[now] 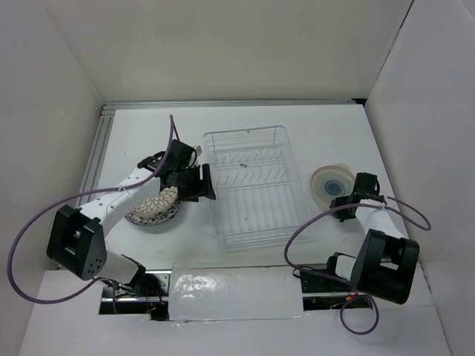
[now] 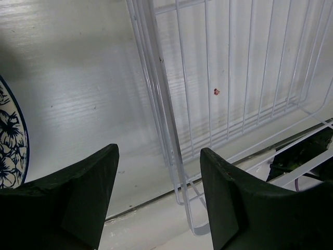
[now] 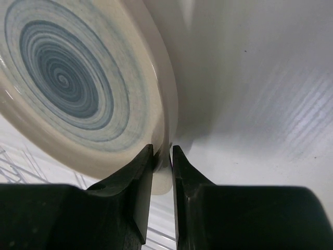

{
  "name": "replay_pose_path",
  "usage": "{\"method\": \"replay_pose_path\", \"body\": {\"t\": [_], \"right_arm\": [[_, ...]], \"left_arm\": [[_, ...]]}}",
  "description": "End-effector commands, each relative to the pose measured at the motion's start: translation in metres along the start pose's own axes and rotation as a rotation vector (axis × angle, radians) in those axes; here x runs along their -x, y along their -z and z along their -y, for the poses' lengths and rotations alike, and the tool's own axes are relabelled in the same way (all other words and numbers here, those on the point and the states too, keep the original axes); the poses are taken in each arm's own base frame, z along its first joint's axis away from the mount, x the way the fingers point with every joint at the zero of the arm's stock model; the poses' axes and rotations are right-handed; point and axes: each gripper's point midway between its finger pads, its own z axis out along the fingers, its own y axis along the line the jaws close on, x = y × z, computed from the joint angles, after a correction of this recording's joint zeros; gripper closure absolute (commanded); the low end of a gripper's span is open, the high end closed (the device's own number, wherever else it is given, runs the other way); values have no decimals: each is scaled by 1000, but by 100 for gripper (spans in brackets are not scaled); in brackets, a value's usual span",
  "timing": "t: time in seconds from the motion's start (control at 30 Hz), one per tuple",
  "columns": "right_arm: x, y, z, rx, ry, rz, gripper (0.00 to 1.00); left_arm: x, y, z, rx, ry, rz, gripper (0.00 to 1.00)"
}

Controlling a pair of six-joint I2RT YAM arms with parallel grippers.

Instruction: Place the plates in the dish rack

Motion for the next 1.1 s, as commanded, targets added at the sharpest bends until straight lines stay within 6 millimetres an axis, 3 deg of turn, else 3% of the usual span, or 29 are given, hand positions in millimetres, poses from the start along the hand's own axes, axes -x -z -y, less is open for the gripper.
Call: {"method": "replay_pose_path", "body": {"t": [0.0, 0.2, 0.4, 0.5, 0.63, 0.67, 0.83, 1.07], "right_arm": [[8, 8, -2, 36, -7, 59, 100], [29, 37, -16, 132, 22, 184, 100], [48, 76, -33, 207, 93, 290, 100], [50, 87, -37, 229, 120, 306, 100], [50, 91, -39, 249, 120, 308, 100], [50, 92, -39, 247, 119, 306, 100], [50, 100, -42, 272, 120, 317, 100], [57, 136, -65, 404, 137, 373, 100]], "left_arm": [[12, 19, 9, -23, -29, 55, 24], [23, 42, 26, -79, -71, 114, 13], [42, 69, 48, -141, -185, 189, 8], [51, 81, 71, -206, -254, 221, 8], [56, 97, 117, -348, -354, 232, 7], [50, 92, 132, -389, -369, 174, 7], [43, 91, 160, -464, -408, 118, 7], [32, 82, 178, -521, -441, 73, 6]]}}
